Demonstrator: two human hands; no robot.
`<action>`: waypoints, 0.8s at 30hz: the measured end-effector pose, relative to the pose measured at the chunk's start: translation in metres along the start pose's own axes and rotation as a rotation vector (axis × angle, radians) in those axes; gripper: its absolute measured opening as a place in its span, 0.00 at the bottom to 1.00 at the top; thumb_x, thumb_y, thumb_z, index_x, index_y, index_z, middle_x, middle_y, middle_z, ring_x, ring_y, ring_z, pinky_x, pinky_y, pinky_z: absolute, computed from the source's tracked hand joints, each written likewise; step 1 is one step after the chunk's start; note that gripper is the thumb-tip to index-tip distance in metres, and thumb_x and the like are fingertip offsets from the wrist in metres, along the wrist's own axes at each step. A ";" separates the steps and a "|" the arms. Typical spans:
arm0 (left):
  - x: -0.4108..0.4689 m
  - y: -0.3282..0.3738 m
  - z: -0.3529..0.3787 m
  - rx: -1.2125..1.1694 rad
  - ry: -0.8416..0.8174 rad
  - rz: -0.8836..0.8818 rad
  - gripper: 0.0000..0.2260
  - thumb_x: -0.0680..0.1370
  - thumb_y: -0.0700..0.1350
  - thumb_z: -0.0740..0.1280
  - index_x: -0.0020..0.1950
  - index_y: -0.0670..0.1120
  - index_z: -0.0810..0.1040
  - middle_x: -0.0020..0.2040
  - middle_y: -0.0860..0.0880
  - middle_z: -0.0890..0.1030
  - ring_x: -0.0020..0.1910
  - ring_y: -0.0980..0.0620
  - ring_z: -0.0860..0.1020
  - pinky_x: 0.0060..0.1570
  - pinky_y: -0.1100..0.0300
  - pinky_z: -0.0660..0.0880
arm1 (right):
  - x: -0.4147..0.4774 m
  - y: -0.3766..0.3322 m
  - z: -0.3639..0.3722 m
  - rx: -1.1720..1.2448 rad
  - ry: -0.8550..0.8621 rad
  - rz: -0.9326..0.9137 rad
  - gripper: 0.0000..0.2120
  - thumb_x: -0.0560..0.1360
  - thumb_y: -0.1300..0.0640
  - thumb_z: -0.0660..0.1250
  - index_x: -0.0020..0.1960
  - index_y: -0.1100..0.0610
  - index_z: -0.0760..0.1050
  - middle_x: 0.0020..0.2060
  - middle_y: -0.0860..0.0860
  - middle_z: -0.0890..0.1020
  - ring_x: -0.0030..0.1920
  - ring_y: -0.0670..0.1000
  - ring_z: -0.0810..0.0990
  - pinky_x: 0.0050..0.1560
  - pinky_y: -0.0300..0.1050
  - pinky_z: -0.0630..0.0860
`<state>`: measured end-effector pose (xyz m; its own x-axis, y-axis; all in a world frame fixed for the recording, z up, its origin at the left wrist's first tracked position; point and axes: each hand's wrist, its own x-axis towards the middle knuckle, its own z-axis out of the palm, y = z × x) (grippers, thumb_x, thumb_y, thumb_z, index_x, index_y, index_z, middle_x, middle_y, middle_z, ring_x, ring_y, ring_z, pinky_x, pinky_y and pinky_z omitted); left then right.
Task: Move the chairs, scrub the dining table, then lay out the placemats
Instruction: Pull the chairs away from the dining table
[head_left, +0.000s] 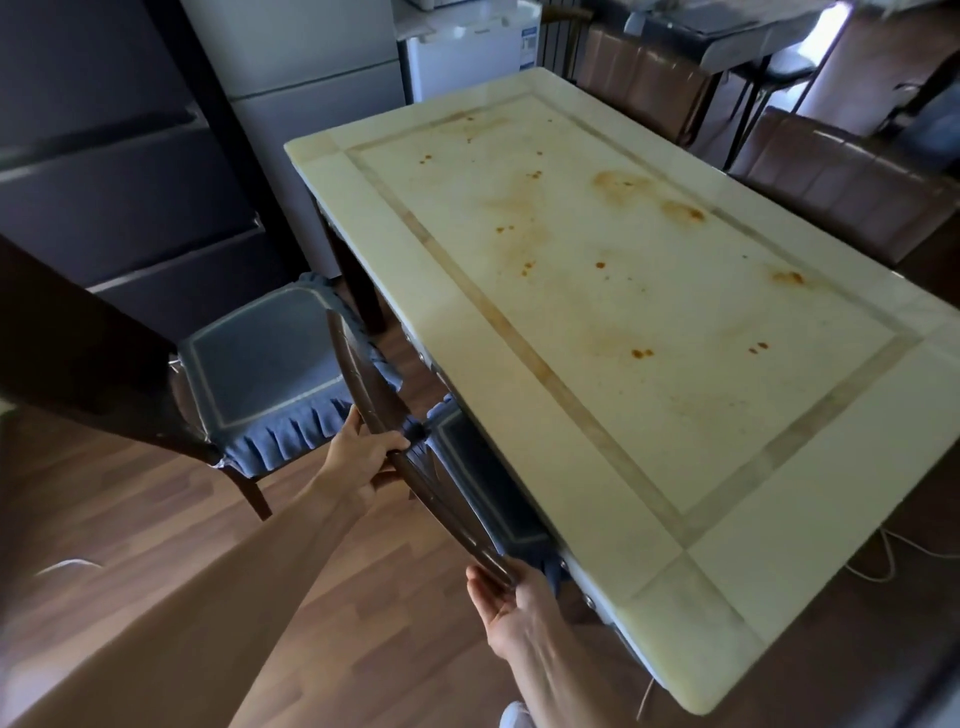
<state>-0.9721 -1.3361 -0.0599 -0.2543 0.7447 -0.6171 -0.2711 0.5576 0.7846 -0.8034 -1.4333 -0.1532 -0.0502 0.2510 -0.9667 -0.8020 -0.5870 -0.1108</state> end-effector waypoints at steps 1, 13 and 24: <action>0.000 0.000 0.003 -0.004 -0.003 0.001 0.19 0.71 0.26 0.63 0.46 0.51 0.74 0.34 0.46 0.74 0.25 0.52 0.75 0.24 0.62 0.75 | 0.003 -0.003 -0.002 0.026 0.003 -0.010 0.14 0.73 0.64 0.65 0.57 0.66 0.75 0.36 0.62 0.83 0.24 0.58 0.81 0.25 0.50 0.80; 0.002 0.000 0.011 -0.025 0.008 -0.015 0.20 0.72 0.26 0.62 0.53 0.49 0.74 0.36 0.45 0.78 0.25 0.52 0.79 0.25 0.61 0.76 | 0.057 -0.003 -0.021 0.003 -0.046 0.043 0.22 0.69 0.61 0.72 0.62 0.60 0.74 0.57 0.60 0.80 0.54 0.61 0.81 0.40 0.52 0.82; -0.004 -0.006 0.003 0.008 -0.054 0.026 0.17 0.74 0.28 0.62 0.54 0.50 0.71 0.36 0.46 0.76 0.23 0.56 0.78 0.24 0.63 0.75 | 0.030 -0.003 -0.019 -0.039 0.008 -0.032 0.26 0.69 0.62 0.71 0.66 0.57 0.69 0.53 0.62 0.80 0.44 0.64 0.83 0.38 0.61 0.80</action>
<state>-0.9669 -1.3413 -0.0623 -0.2106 0.7777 -0.5924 -0.2579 0.5403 0.8010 -0.7914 -1.4390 -0.1867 -0.0200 0.2642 -0.9643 -0.7795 -0.6081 -0.1505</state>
